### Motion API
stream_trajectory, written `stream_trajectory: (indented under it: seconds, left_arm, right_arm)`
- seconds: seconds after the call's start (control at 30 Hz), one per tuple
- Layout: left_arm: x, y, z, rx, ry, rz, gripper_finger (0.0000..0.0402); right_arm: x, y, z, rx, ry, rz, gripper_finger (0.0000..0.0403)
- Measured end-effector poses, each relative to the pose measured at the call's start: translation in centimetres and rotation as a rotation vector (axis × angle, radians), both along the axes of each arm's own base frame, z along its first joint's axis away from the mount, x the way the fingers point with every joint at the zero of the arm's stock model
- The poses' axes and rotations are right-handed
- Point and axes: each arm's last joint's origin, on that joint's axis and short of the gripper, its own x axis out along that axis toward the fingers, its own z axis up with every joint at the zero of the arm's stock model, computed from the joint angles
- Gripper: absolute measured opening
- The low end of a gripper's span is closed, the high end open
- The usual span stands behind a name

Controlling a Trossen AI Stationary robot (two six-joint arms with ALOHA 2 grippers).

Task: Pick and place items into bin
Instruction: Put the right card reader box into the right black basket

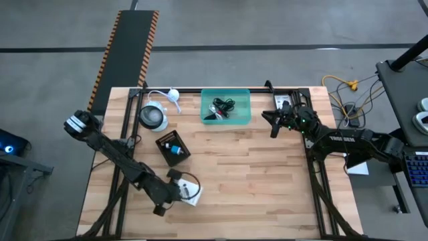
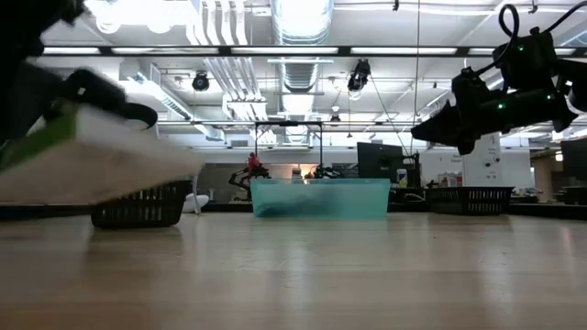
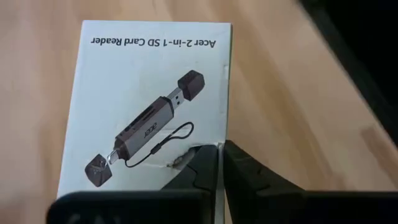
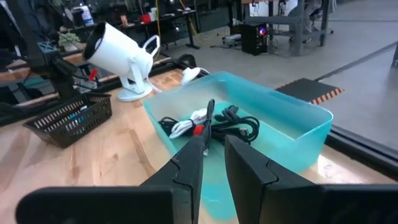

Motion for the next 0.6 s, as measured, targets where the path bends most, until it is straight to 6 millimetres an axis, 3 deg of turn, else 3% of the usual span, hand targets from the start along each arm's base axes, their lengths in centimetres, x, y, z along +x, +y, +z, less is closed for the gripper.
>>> stream_trajectory:
  seconds: [0.1, 0.3, 0.6]
  left_arm:
    - [0.7, -0.2, 1.4, 0.051, -0.087, -0.027, 0.0001]
    - [2.0, 0.8, 2.6, 0.095, -0.148, 0.005, 0.0001]
    - [4.2, 3.4, 4.1, -0.028, -0.141, 0.137, 0.0000]
  right_arm:
    - [0.1, 0.1, 0.3, -0.032, -0.026, 0.055, 0.0057]
    - [0.7, 1.6, 2.5, -0.323, -0.155, 0.434, 0.0057]
    - [3.1, 4.8, 3.7, -0.858, -0.120, 0.621, 0.0071]
